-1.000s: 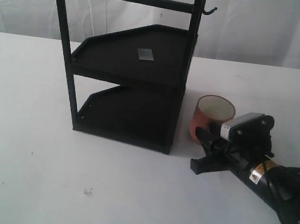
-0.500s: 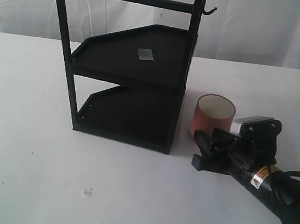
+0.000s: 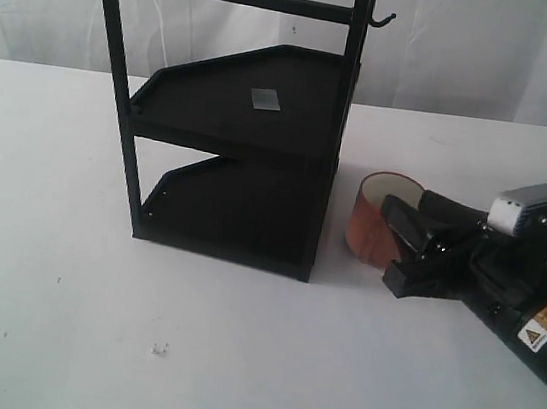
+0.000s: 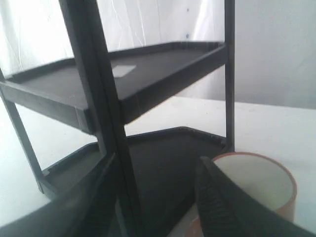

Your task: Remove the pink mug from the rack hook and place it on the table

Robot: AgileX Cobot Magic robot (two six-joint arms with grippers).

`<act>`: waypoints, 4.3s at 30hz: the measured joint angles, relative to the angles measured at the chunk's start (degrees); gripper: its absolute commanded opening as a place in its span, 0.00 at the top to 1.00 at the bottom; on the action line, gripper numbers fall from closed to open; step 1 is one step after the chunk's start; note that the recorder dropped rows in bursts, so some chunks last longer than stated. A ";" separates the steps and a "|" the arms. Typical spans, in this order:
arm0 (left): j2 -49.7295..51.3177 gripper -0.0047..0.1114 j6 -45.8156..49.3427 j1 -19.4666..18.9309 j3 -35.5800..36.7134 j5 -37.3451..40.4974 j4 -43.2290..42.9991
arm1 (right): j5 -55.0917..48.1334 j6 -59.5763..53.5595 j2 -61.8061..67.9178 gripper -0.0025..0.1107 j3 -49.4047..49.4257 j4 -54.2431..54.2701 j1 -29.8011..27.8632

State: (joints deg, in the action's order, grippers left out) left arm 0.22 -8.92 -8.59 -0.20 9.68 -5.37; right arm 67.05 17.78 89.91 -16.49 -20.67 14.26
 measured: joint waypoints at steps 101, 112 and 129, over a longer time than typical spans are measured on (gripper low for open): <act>0.00 0.96 0.00 0.00 0.00 0.00 0.00 | -85.08 -20.27 -89.78 0.98 16.51 18.10 -20.65; 0.00 0.96 0.00 0.00 0.00 0.00 0.00 | -85.08 -20.27 -89.78 0.98 16.51 18.63 -20.65; 0.00 0.96 0.00 0.00 0.00 0.00 0.00 | -85.08 -20.27 -89.78 0.98 16.51 18.63 -20.65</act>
State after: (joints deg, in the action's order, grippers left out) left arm 0.22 -8.92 -8.59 -0.20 9.68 -5.37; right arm -18.02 -2.50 0.14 0.02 -2.04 -6.39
